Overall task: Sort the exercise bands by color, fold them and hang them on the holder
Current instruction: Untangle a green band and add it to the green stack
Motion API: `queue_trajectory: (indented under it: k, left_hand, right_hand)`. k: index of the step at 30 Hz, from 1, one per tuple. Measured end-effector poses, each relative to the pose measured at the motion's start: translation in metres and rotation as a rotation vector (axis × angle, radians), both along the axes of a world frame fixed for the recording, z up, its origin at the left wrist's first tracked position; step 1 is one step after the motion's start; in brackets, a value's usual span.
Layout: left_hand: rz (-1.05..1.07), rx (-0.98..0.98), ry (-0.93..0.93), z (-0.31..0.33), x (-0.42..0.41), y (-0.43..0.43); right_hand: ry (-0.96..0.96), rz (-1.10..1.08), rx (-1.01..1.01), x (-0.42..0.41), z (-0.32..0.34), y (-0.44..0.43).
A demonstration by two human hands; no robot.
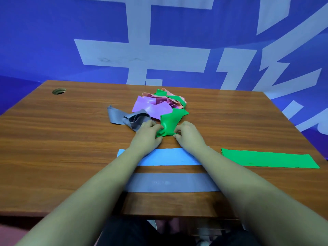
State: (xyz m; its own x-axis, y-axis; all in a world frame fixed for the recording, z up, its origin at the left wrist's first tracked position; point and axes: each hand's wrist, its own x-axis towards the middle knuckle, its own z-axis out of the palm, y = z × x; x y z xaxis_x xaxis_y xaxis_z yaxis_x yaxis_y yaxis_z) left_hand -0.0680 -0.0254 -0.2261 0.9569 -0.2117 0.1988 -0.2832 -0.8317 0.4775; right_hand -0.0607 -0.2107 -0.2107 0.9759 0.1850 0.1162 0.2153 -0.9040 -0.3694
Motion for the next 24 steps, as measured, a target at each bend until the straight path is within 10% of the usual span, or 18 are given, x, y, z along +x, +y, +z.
queue_trajectory:
  k: [10,24]
  left_hand:
    - [0.092,-0.135,-0.037,-0.005,0.014,-0.003]
    - [0.149,-0.686,-0.039,0.112,-0.029,-0.002]
  right_hand:
    - [-0.272,-0.091,0.537,0.011,0.069,0.001]
    - [-0.357,-0.099,0.680,-0.016,0.215,0.004]
